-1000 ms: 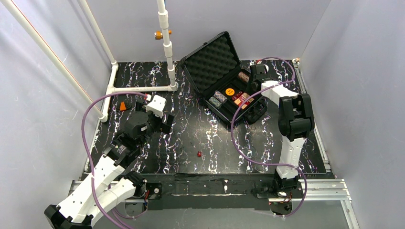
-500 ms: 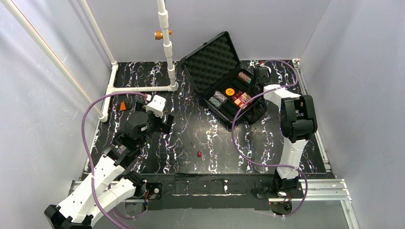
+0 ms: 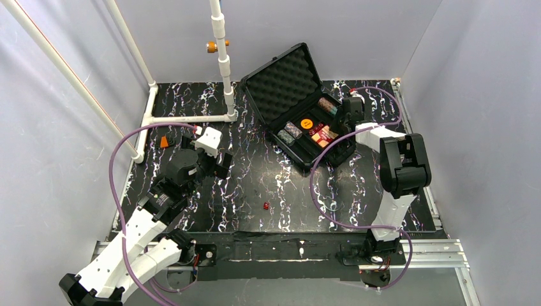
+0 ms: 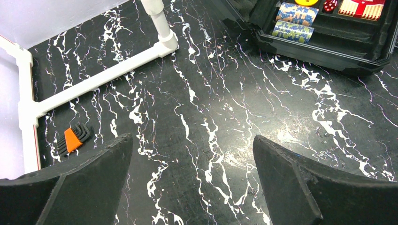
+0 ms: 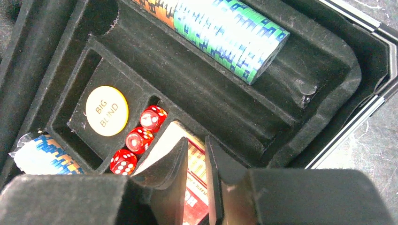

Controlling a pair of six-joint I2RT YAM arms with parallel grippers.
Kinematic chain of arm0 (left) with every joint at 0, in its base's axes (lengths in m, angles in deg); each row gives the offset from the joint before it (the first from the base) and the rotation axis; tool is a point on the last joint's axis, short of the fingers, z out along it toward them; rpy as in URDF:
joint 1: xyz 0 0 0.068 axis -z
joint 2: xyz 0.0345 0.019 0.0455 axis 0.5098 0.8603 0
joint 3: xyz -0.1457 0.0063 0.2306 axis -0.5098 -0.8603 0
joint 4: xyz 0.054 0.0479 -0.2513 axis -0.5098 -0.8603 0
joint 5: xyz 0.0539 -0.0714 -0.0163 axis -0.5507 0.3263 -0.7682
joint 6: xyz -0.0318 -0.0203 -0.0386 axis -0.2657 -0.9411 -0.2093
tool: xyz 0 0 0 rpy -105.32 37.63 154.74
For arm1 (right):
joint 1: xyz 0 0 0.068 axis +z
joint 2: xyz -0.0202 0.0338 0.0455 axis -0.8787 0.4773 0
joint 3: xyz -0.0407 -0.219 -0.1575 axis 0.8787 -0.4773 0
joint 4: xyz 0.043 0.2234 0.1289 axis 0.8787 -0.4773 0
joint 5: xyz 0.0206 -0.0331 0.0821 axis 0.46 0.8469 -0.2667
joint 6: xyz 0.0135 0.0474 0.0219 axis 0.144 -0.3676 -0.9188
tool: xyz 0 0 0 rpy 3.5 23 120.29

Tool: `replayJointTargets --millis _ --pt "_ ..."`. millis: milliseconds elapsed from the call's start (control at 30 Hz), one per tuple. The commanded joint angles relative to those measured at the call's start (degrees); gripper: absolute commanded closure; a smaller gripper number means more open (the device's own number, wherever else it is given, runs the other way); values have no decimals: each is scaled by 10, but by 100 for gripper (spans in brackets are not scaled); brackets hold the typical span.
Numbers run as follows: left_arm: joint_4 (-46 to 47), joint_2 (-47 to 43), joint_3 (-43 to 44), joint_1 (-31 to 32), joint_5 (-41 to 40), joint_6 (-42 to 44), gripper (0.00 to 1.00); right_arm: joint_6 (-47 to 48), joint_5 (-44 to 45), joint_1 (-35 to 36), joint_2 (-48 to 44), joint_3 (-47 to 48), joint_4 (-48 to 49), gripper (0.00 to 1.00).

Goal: Pack up texas hold em set

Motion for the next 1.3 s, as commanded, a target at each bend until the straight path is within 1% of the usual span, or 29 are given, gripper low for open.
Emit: replayJointTargets --millis 0,200,467,600,900,1267 --pt "4 -4 10 1 -3 2 1 1 -32 20 -1 -46 -89 73" --pt "5 -1 10 1 0 2 1 25 -7 20 -22 -35 -110 70" --pt "4 8 12 2 2 1 1 60 -3 37 -48 15 -146 61" --pt "3 16 12 1 1 1 1 64 -4 47 -53 31 -146 59" --pt "3 23 12 1 1 1 1 69 -22 63 -13 55 -137 59" --pt "4 29 12 2 1 2 1 54 -40 72 44 14 -139 61"
